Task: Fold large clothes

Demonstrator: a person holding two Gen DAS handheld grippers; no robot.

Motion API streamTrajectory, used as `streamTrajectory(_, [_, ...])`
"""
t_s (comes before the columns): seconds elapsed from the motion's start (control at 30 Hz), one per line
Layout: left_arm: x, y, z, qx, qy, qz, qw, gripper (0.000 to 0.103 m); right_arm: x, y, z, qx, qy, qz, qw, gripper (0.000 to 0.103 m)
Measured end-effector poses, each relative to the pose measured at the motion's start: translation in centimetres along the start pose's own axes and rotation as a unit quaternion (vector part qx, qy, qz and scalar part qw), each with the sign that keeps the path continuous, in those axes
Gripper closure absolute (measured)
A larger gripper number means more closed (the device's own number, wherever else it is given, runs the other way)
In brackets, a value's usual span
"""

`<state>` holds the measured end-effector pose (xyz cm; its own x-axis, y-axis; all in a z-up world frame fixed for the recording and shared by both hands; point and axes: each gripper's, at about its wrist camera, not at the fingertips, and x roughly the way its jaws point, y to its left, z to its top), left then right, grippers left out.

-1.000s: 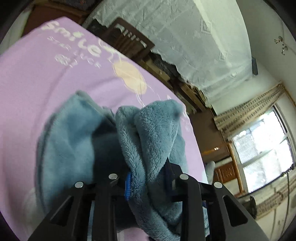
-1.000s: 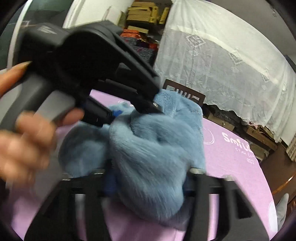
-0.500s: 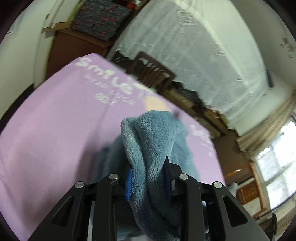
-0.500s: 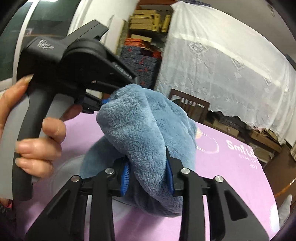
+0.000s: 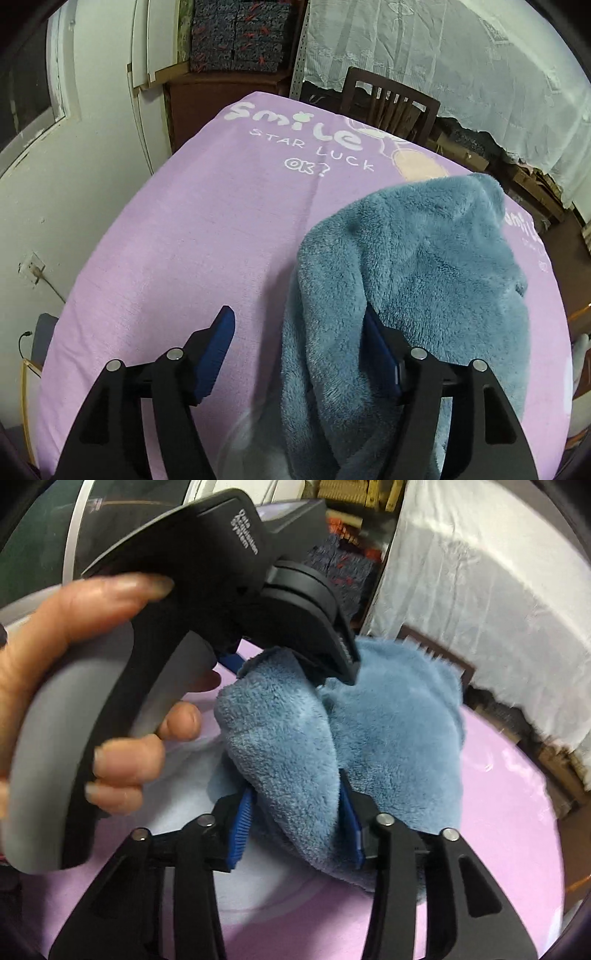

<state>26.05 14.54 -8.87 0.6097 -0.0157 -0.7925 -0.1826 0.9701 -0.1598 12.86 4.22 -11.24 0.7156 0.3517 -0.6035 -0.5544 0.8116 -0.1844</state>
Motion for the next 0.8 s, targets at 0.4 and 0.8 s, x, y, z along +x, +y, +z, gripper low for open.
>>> streamTrajectory(0.4, [-2.0,-1.6,-0.6,0.048,-0.046,0.05,0.9965,0.028,-0.1,-1.5,-0.4,0.015,0.003,0.041,0.999,0.055])
streamTrajectory(0.8, [-5.5,-3.3,-1.7,0.066,-0.105,0.086,0.9885,0.027,-4.6,-1.4,-2.1,-0.017,-0.026,0.034,0.999,0.027])
